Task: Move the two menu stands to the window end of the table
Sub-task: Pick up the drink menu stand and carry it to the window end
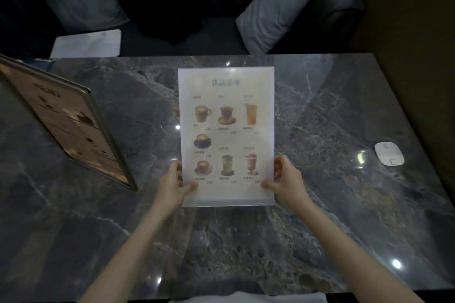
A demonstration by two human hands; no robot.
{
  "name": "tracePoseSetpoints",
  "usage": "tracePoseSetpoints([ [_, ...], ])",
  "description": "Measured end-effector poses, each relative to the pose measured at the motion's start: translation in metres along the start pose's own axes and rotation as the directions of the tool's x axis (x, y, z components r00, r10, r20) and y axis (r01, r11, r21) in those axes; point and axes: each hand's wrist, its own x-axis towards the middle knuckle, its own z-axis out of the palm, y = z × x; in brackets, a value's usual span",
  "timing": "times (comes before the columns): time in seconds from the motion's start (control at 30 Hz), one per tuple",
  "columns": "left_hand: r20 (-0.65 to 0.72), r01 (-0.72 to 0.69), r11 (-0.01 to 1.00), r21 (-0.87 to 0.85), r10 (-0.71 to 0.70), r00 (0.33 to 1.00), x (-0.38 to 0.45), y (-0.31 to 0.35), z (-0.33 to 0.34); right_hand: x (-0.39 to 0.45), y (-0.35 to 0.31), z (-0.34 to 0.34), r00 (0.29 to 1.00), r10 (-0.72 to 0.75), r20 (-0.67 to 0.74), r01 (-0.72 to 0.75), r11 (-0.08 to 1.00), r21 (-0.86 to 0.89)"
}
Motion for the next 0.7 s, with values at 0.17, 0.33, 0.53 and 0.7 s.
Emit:
tracePoseSetpoints([
  [0.17, -0.069, -0.126, 0.985, 0.117, 0.135, 0.988, 0.009, 0.002, -0.005, 0.004, -0.004, 0.003, 0.996, -0.08, -0.031, 0.08, 0.997, -0.008],
  [0.33, -0.094, -0.17, 0.972, 0.159, 0.186, 0.978, 0.018, -0.002, -0.002, 0.007, -0.001, 0.01, 0.976, -0.175, -0.127, 0.18, 0.983, 0.035],
  [0.53, -0.162, -0.191, 0.965, 0.177, 0.221, 0.962, 0.026, -0.01, 0.002, 0.002, 0.004, 0.019, 0.954, -0.235, -0.185, 0.239, 0.971, -0.003],
  [0.7, -0.183, -0.242, 0.952, 0.187, 0.276, 0.944, 0.027, -0.015, 0.003, 0.0, 0.01, 0.025, 0.951, -0.223, -0.212, 0.224, 0.974, -0.021],
])
